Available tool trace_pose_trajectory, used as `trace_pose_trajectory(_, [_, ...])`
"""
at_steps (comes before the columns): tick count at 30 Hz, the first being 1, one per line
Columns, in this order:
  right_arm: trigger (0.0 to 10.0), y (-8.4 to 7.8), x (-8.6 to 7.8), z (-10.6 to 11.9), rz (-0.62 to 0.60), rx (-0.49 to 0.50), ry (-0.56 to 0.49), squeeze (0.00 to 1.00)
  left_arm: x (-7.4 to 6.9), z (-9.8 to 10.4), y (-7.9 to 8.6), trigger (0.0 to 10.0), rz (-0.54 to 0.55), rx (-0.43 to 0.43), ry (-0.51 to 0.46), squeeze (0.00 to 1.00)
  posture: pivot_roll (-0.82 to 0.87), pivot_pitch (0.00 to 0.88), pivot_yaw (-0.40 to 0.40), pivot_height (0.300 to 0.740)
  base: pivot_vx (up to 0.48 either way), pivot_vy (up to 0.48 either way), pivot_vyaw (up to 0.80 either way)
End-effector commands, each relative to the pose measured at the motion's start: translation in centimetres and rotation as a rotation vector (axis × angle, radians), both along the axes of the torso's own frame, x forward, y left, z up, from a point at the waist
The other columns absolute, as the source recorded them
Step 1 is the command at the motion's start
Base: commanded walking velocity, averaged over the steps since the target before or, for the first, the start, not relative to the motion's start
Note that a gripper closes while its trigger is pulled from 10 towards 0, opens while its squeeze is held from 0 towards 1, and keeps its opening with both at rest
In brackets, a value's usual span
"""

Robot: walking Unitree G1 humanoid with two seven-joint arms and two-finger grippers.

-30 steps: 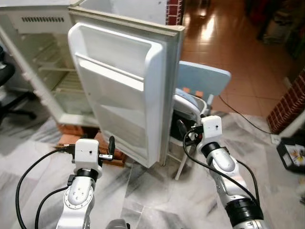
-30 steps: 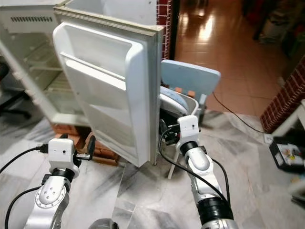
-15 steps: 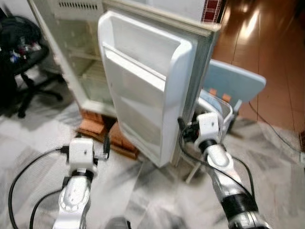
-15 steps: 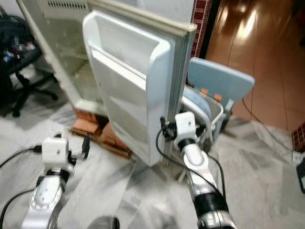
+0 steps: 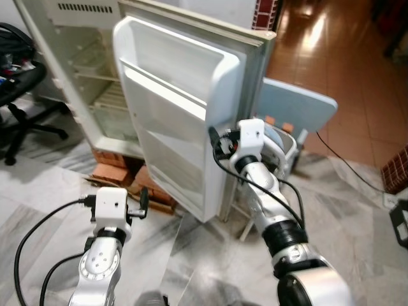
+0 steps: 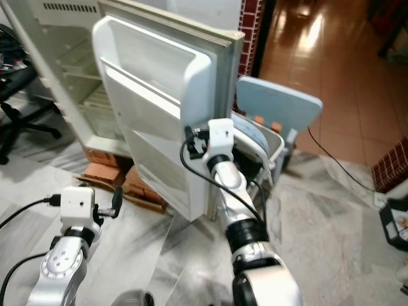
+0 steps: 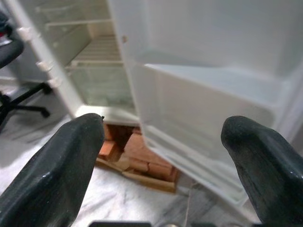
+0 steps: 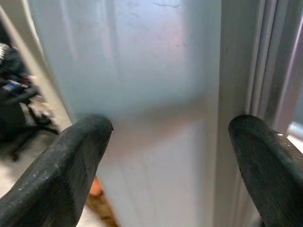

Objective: Restocking fridge

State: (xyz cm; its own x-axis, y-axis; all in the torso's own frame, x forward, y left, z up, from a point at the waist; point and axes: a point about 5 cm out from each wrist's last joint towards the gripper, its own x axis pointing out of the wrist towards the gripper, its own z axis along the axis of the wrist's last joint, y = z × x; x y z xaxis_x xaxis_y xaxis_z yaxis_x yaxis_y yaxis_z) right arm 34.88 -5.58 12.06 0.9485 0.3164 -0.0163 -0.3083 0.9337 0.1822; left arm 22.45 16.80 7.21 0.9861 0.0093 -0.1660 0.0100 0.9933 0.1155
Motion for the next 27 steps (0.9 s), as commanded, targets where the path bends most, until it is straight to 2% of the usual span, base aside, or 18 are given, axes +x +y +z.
trace_pose_trajectory(1, [10.0, 3.2, 0.2, 3.3, 0.119, 0.084, -0.081, 0.0, 0.0, 0.0, 0.1, 10.0, -0.006, 0.011, 0.006, 0.0, 0.05, 0.037, -0.003, 0.74, 0.0, 0.0, 0.0])
trace_pose_trajectory(2, [10.0, 3.8, 0.0, 3.8, 0.146, 0.1, -0.092, 0.0, 0.0, 0.0, 0.1, 10.0, -0.006, 0.011, 0.007, 0.0, 0.05, 0.037, -0.003, 0.74, 0.0, 0.0, 0.0])
trace_pose_trajectory(3, [10.0, 5.8, -0.9, 5.2, 0.265, 0.19, -0.113, 0.0, 0.0, 0.0, 0.1, 10.0, -0.007, 0.012, 0.008, 0.0, 0.05, 0.035, -0.005, 0.74, 0.0, 0.0, 0.0])
trace_pose_trajectory(6, [10.0, 7.4, -2.5, 6.8, 0.444, 0.306, -0.145, 0.0, 0.1, 0.0, 0.1, 10.0, -0.009, 0.013, 0.008, 0.0, 0.05, 0.035, -0.005, 0.74, 0.0, 0.0, 0.0])
trace_pose_trajectory(7, [10.0, 7.8, -3.7, 7.6, 0.567, 0.387, -0.145, 0.0, 0.0, 0.0, 0.1, 10.0, -0.008, 0.013, 0.009, 0.0, 0.05, 0.035, -0.007, 0.74, 0.0, 0.0, 0.0])
trace_pose_trajectory(8, [10.0, 7.8, -3.7, 7.6, 0.567, 0.387, -0.145, 0.0, 0.0, 0.0, 0.1, 10.0, -0.008, 0.013, 0.009, 0.0, 0.05, 0.035, -0.007, 0.74, 0.0, 0.0, 0.0])
trace_pose_trajectory(9, [10.0, 7.7, -5.1, 8.3, 0.716, 0.453, -0.151, 0.0, 0.0, 0.0, 0.1, 10.0, -0.007, 0.012, 0.01, 0.0, 0.05, 0.035, -0.007, 0.74, 0.0, 0.0, 0.0])
trace_pose_trajectory(10, [10.0, 7.4, -5.8, 8.2, 0.786, 0.461, -0.151, 0.0, 0.0, 0.0, 0.1, 10.0, -0.005, 0.011, 0.01, 0.0, 0.05, 0.034, -0.008, 0.74, 0.0, 0.0, 0.0])
trace_pose_trajectory(11, [10.0, 6.9, -6.4, 7.9, 0.841, 0.451, -0.151, 0.0, 0.0, 0.0, 0.1, 10.0, -0.004, 0.01, 0.011, 0.0, 0.05, 0.034, -0.008, 0.74, 0.0, 0.0, 0.0])
trace_pose_trajectory(12, [10.0, 6.9, -6.4, 7.9, 0.841, 0.451, -0.151, 0.0, 0.0, 0.0, 0.1, 10.0, -0.004, 0.01, 0.011, 0.0, 0.05, 0.034, -0.008, 0.74, 0.0, 0.0, 0.0])
trace_pose_trajectory(14, [10.0, 5.9, -7.0, 7.1, 0.91, 0.423, -0.129, 0.0, 0.0, 0.0, 0.1, 10.0, -0.003, 0.008, 0.011, 0.0, 0.05, 0.034, -0.009, 0.74, 0.0, 0.0, 0.0])
trace_pose_trajectory(15, [10.0, 4.7, -7.5, 6.2, 0.96, 0.385, -0.102, 0.0, 0.0, 0.0, 0.1, 10.0, -0.003, 0.007, 0.012, 0.0, 0.05, 0.034, -0.008, 0.74, 0.0, 0.0, 0.0])
trace_pose_trajectory(19, [10.0, 2.3, -8.5, 4.4, 1.063, 0.288, -0.039, 0.0, 0.1, 0.0, 0.0, 10.0, -0.004, 0.004, 0.013, 0.0, 0.05, 0.049, -0.005, 0.74, 0.0, 0.0, 0.0])
trace_pose_trajectory(21, [10.0, 1.0, -8.9, 3.1, 1.101, 0.199, -0.008, 0.0, 0.1, 0.0, 0.0, 10.0, -0.002, 0.002, 0.017, 0.0, 0.05, 0.049, -0.005, 0.74, 0.0, 0.0, 0.0])
trace_pose_trajectory(22, [10.0, 0.5, -8.9, 2.5, 1.096, 0.149, 0.01, 0.0, 0.1, 0.0, 0.0, 10.0, -0.003, 0.002, 0.018, 0.0, 0.04, 0.046, -0.004, 0.74, 0.0, 0.0, 0.0])
trace_pose_trajectory(24, [10.0, -1.0, -7.7, -0.1, 0.989, -0.042, 0.094, 0.0, 0.1, 0.0, 0.0, 10.0, -0.005, 0.002, 0.021, 0.0, 0.05, 0.047, -0.003, 0.74, 0.0, 0.0, 0.0])
trace_pose_trajectory(25, [10.0, -1.0, -7.7, -0.1, 0.989, -0.042, 0.094, 0.0, 0.1, 0.0, 0.0, 10.0, -0.005, 0.002, 0.021, 0.0, 0.05, 0.047, -0.003, 0.74, 0.0, 0.0, 0.0])
trace_pose_trajectory(27, [10.0, -2.4, -6.1, -2.4, 0.837, -0.202, 0.202, 0.0, 0.1, 0.0, 0.0, 10.0, -0.005, 0.003, 0.024, 0.0, 0.05, 0.047, -0.003, 0.74, 0.0, 0.0, 0.0])
